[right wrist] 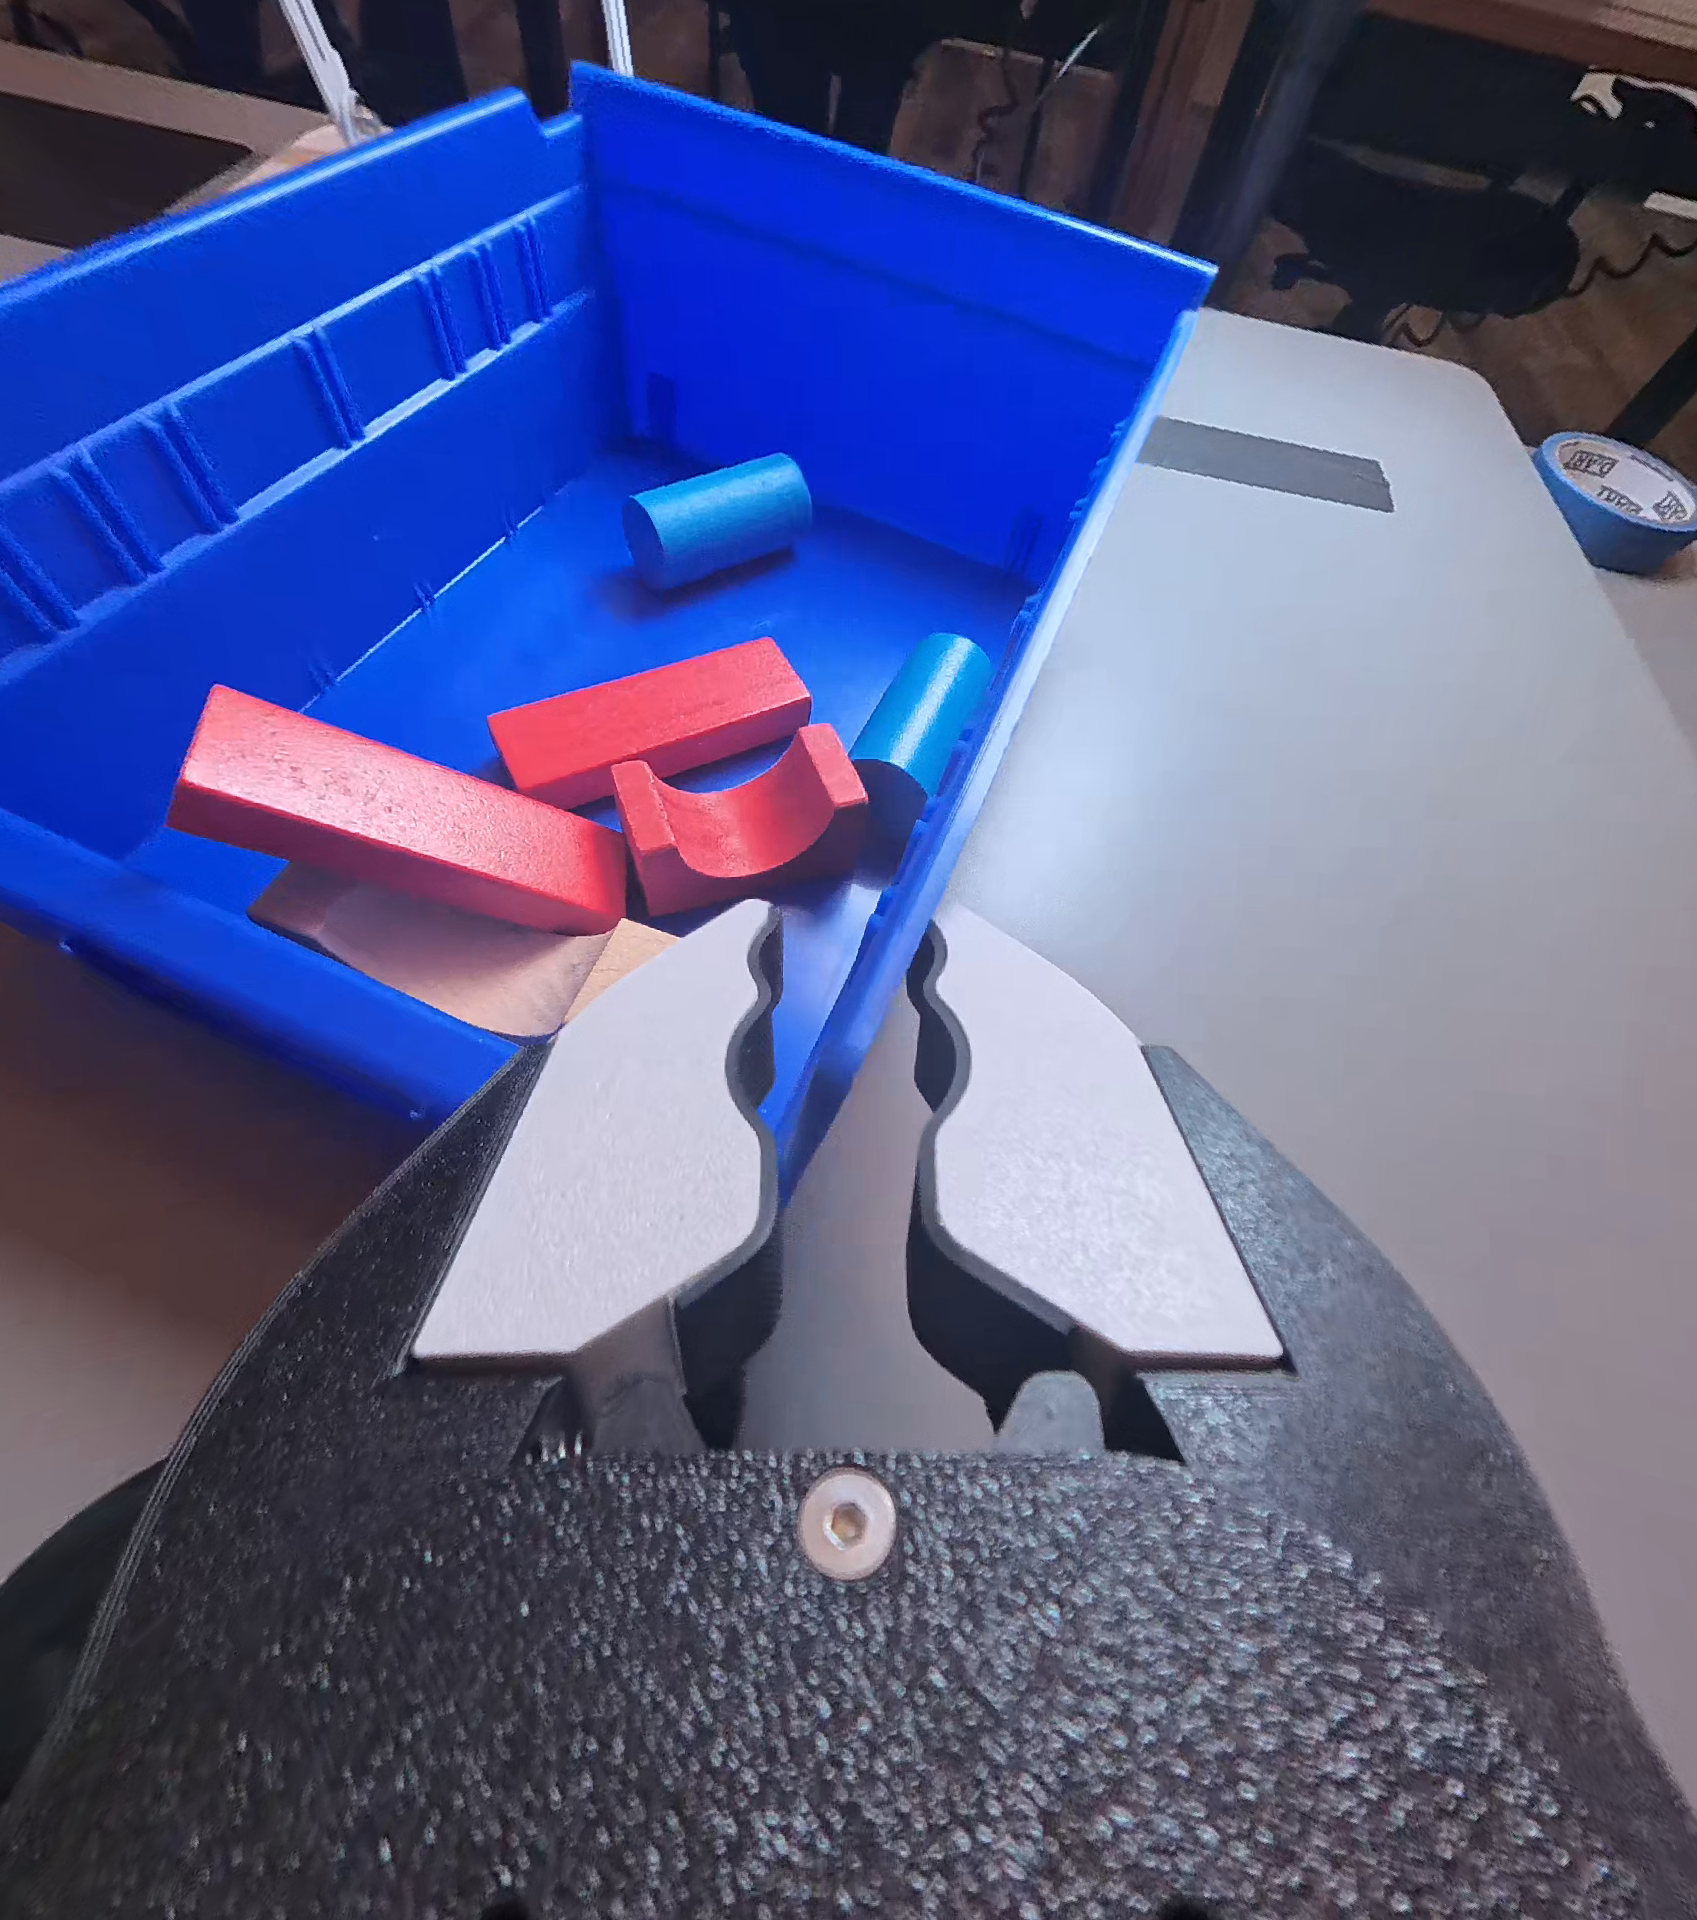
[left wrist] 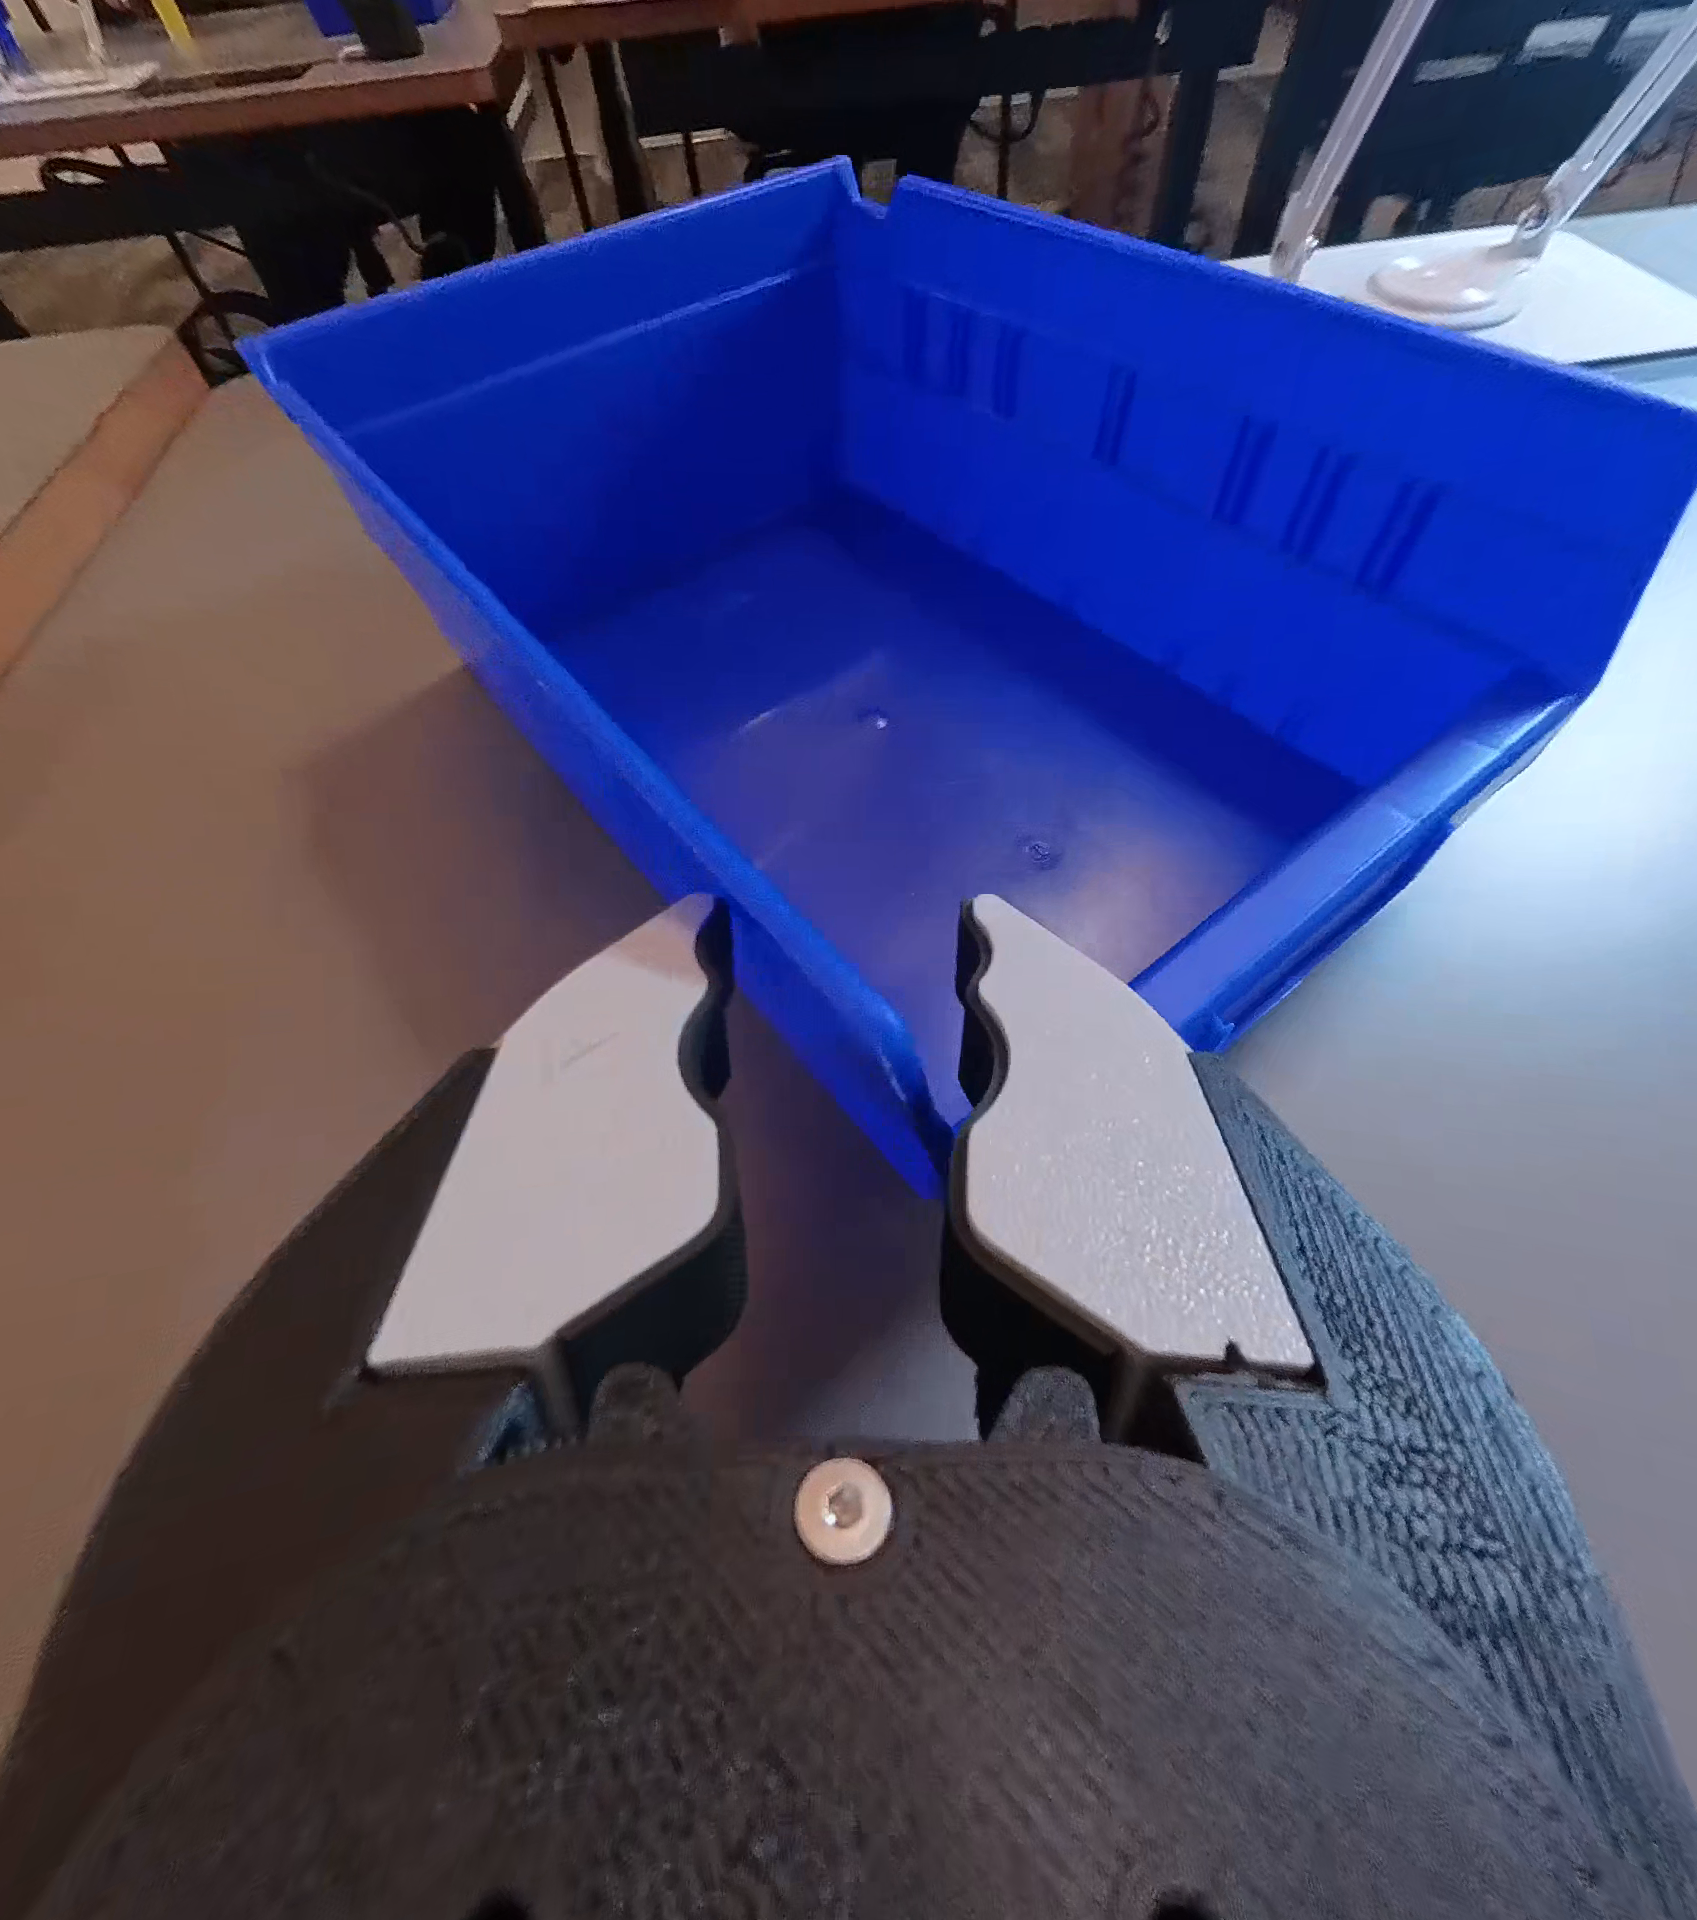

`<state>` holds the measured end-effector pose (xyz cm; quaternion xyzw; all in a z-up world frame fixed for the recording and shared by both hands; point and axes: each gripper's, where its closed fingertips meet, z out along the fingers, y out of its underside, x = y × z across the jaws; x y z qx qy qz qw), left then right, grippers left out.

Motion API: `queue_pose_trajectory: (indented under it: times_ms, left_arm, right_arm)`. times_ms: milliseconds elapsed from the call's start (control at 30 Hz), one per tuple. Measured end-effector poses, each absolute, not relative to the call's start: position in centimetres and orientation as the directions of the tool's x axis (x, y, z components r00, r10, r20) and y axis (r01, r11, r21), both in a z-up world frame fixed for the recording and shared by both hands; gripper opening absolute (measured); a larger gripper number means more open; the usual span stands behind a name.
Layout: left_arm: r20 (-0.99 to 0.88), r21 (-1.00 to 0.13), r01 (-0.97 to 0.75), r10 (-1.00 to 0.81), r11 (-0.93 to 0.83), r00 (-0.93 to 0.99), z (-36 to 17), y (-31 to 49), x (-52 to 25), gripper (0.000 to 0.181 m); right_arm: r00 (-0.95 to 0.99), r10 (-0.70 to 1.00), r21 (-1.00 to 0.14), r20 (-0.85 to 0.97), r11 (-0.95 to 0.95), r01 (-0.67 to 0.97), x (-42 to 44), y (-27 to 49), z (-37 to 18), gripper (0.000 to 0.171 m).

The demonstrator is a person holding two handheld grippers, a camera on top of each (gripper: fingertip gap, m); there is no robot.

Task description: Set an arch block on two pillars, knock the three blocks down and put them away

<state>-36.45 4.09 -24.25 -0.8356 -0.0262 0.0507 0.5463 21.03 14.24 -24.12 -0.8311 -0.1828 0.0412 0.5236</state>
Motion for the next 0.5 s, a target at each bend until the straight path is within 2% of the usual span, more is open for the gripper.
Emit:
queue_pose_trajectory:
  times_ms: [100, 333, 500]
  left_arm:
    - [-0.012, -0.923, 0.002, 0.033, -0.385, 0.999, -24.2, 4.5, -35.3, 0.037]
    - [-0.104, -0.907, -0.163, -0.169, -0.388, 0.98, -24.3, 6.7, -30.2, 0.022]
    - [-0.062, -0.922, -0.124, -0.177, -0.366, 0.982, -24.4, 10.0, -26.0, 0.008]
  right_arm:
    - [0.932, 0.342, -0.885, 0.122, -0.388, 0.258, 21.5, 14.3, -24.1, 0.016]
    - [0.939, 0.329, -0.891, 0.101, -0.389, 0.233, 22.5, 14.8, -24.1, 0.007]
    - [0.938, 0.333, -0.894, 0.099, -0.385, 0.231, 22.6, 14.9, -24.0, 0.007]
